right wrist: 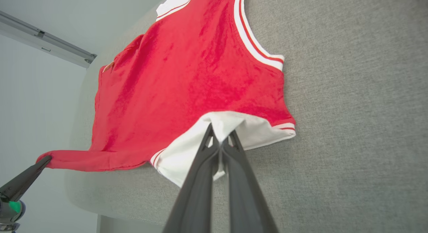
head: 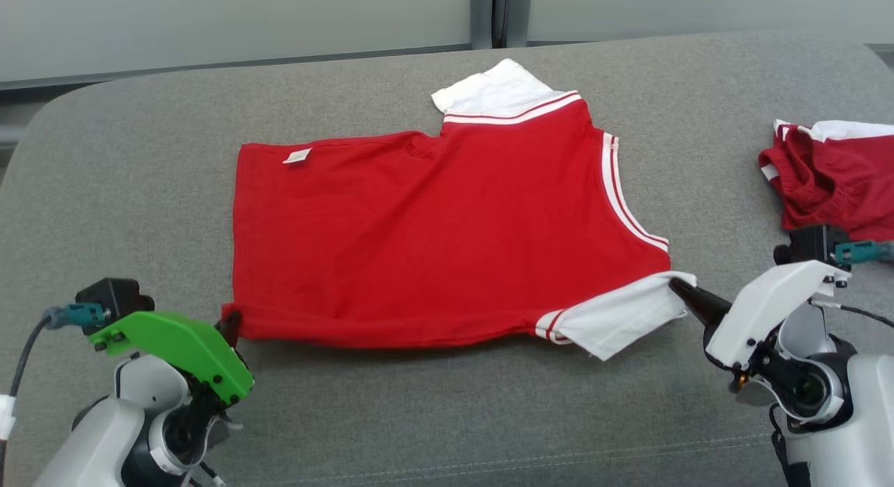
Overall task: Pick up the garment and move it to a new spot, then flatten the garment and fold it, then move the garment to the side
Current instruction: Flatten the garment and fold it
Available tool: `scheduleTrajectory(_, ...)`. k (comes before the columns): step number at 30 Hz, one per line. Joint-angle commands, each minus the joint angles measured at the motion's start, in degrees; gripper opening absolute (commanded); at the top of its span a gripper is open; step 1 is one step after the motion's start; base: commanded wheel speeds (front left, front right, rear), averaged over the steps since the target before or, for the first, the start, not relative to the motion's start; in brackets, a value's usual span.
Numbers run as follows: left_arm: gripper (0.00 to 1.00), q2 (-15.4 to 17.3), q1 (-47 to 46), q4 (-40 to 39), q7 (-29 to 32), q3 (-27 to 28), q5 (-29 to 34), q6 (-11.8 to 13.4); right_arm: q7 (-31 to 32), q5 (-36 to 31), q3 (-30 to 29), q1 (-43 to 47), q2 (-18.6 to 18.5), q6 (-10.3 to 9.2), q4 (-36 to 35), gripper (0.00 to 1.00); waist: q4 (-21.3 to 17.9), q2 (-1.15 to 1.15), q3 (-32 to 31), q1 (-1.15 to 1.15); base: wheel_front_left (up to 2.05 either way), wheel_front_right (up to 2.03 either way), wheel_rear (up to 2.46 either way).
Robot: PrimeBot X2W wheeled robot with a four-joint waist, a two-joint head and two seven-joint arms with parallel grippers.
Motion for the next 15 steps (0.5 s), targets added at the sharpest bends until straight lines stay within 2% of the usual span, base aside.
scheduleTrajectory(1,0.00,0.50,-1.72,0.72,0.27,-0.19,0.57,0.32,0.32,-0.56,0.09,-1.68,-0.25,0.00,0.95,0.00,-0.16,0.00,0.58,0.00,0.00,0.00,0.00)
scheduleTrajectory(11,0.00,-0.91,-10.09,7.38,1.89,1.71,-0.24,1.39,-1.17,-4.25,-0.76,-15.19,-0.46,0.00,12.95,0.00,-1.37,0.00,4.67,0.00,0.00,0.00,0.00)
scheduleTrajectory(15,0.00,-1.10,-12.90,10.51,1.78,1.93,0.23,0.90,-2.64,-6.37,0.26,-21.17,-0.46,0.00,19.95,0.00,-1.94,0.00,7.04,0.00,0.00,0.00,0.00)
